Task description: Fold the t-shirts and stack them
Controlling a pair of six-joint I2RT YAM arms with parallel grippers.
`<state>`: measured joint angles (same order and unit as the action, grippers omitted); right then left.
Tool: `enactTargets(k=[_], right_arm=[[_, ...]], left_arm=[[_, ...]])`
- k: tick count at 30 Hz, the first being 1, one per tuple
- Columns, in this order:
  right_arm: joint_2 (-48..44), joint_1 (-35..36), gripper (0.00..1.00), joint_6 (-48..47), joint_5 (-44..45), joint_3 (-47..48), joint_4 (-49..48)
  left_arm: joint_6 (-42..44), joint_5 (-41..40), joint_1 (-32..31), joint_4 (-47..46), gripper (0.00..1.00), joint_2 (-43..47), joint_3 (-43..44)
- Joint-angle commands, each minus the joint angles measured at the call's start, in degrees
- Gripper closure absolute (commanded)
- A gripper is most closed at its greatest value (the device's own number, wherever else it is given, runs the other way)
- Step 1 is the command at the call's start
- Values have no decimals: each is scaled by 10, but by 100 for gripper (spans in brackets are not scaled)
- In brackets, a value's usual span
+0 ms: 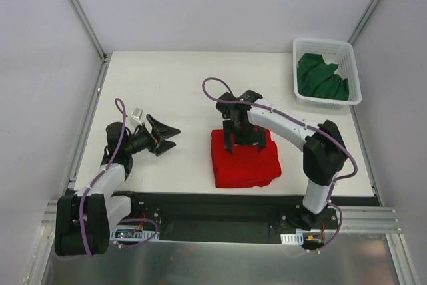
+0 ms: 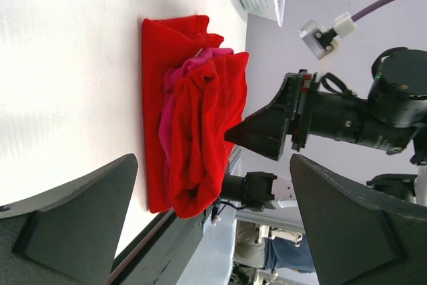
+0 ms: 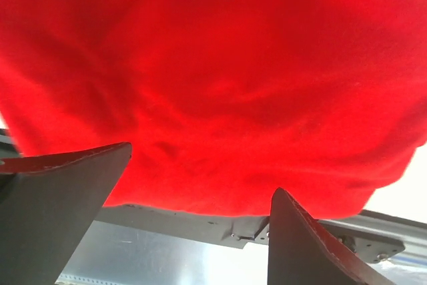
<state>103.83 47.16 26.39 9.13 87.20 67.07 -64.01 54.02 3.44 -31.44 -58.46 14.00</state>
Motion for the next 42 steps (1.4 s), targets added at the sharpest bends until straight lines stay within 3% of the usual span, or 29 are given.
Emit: enactTargets(k=[1,7,15,22,28,36,42], right_arm=[[12,18,4,31,2,-21,-30],[31,30,4,-16,-5,-62,-76],[82,12,4,-120,-87,-61,-133],[72,-64,4,-72,-147,-102,-160],[57,-134,4,-25,-111,-106,-135],[45,-195,4,-27,18,-62,-41],[2,-246,4,2,53,-98,-28]], left_arm=[[19,19,2,3,1,7,17],[24,17,2,12,0,4,23],[27,18,2,20,1,5,23],[27,21,2,28,1,9,23],[22,18,2,28,1,12,16],[22,17,2,28,1,10,22],[26,16,2,28,1,8,25]])
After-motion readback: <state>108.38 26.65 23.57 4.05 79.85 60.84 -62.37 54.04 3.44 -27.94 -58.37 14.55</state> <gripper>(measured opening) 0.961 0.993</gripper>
